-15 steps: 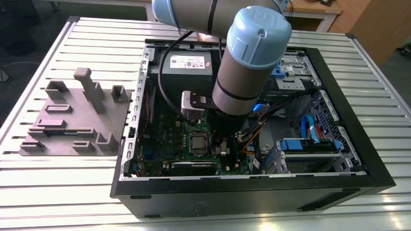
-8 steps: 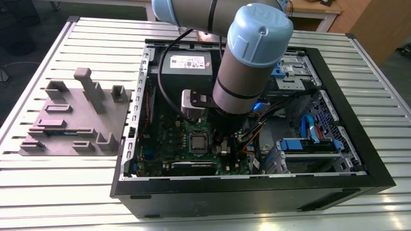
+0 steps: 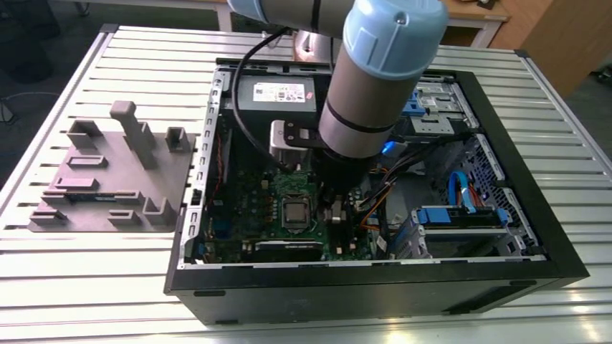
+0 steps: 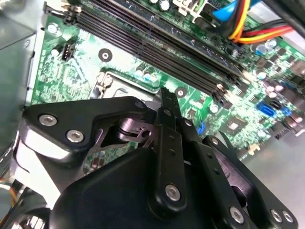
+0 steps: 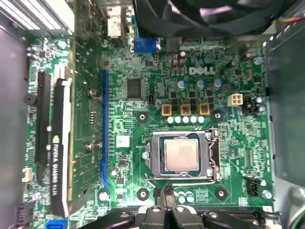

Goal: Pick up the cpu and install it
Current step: 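Install the first cpu locking lever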

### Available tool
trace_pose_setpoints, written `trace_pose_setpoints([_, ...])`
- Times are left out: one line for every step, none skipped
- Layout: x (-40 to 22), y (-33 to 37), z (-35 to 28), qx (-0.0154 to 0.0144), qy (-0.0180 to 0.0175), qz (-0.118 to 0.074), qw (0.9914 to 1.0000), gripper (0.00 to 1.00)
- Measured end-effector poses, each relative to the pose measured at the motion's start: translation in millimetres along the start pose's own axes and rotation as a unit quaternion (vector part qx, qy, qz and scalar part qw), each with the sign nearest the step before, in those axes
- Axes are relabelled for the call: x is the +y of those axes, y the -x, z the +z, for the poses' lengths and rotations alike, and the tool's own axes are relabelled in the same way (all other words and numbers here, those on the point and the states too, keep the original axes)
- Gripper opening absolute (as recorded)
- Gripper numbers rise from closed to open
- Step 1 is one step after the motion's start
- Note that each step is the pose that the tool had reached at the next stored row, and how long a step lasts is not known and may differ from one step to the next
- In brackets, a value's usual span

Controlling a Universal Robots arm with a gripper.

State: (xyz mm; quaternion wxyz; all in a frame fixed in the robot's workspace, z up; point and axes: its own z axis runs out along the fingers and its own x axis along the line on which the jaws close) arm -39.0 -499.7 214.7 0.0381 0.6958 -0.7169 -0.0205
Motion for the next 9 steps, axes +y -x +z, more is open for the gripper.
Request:
trace_pose_setpoints([0.1, -0.1, -1.8, -0.0001, 0.0, 0.0, 1.0, 0.1])
trace_pose_setpoints([0.2, -0.1, -1.9, -0.0007, 0.0, 0.0, 1.0, 0.1])
trace_pose_setpoints([0.1, 0.0, -1.9, -0.0009, 0.0, 0.0, 1.0, 0.1])
trace_pose_setpoints([0.1, 0.0, -1.9, -0.0011, 0.0, 0.0, 1.0, 0.1])
trace_pose_setpoints([0.2, 0.0, -1.9, -0.0012, 0.0, 0.0, 1.0, 0.1])
trace_pose_setpoints([0.2, -0.1, -2.0, -0.0019, 0.0001, -0.001, 1.0, 0.1])
trace_pose_setpoints([0.2, -0.1, -2.0, -0.0024, 0.0001, -0.001, 1.0, 0.1])
trace_pose_setpoints([0.2, -0.1, -2.0, -0.0026, 0.0001, -0.001, 1.0, 0.1])
trace_pose_setpoints([0.2, -0.1, -2.0, -0.0028, 0.0001, -0.001, 1.0, 0.1])
